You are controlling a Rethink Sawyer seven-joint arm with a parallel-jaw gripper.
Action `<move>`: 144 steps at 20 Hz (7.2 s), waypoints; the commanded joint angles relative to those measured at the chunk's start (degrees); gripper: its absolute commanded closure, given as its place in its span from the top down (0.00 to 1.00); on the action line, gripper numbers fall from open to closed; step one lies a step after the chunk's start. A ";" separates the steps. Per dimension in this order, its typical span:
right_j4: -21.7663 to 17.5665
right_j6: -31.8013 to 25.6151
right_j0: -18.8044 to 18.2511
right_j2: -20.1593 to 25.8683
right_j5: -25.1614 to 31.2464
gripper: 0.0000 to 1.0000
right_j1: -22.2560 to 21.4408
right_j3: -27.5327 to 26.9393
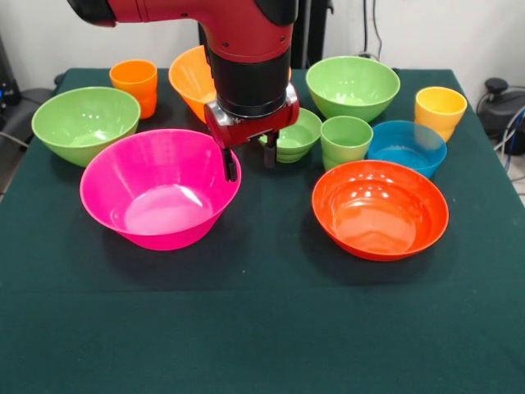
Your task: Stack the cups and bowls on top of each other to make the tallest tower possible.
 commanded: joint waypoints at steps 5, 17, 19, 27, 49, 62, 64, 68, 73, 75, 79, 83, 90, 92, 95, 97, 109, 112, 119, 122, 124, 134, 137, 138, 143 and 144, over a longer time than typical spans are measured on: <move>-5.76 -16.90 0.39 1.17 2.23 1.00 1.68 0.03; -5.85 -15.95 0.48 0.83 1.77 1.00 1.08 1.07; -5.87 -15.87 0.37 0.73 1.74 1.00 1.26 0.94; -5.91 -12.54 -0.03 -0.80 0.46 1.00 1.64 1.22; -5.57 -2.82 0.13 -4.61 -7.29 1.00 0.69 4.16; -5.48 -3.17 0.88 -5.62 -8.87 1.00 1.03 4.89; -5.50 -3.15 1.04 -5.77 -9.12 1.00 1.24 5.06; -5.84 -3.21 1.47 -5.89 -10.09 1.00 2.24 5.02; -6.17 -2.50 2.36 -6.22 -11.22 1.00 2.79 5.23; -5.94 -2.62 2.41 -6.26 -11.23 1.00 3.27 5.07; -5.57 -3.06 2.82 -6.26 -10.48 1.00 4.07 4.15; -5.78 -2.80 2.95 -6.43 -11.04 1.00 4.22 4.14; -6.12 -2.61 2.80 -6.52 -12.39 1.00 6.19 3.48; -6.17 -2.93 2.71 -6.40 -12.44 1.00 6.83 2.98; -5.94 -2.80 2.58 -6.36 -12.38 1.00 6.29 3.61; -5.73 -2.53 2.57 -6.46 -12.15 1.00 5.95 4.09; -5.13 -2.63 2.59 -6.41 -10.93 1.00 2.83 5.69; -4.99 -2.68 2.73 -6.37 -10.59 1.00 2.75 5.52; -4.87 -2.75 3.00 -6.35 -10.03 1.00 1.79 5.79; -4.71 -3.15 3.17 -6.16 -9.38 1.00 1.81 5.26; -4.80 -3.24 3.21 -6.13 -9.48 1.00 1.89 5.10; -5.44 -3.06 3.23 -6.27 -10.72 1.00 2.87 4.66; -5.42 -3.38 3.22 -6.14 -10.59 1.00 3.21 4.20; -5.44 -3.38 3.28 -6.17 -10.51 1.00 3.24 4.11; -5.33 -4.45 3.10 -5.83 -9.90 1.00 4.23 2.88; -5.24 -4.87 3.08 -5.66 -9.55 1.00 4.55 2.44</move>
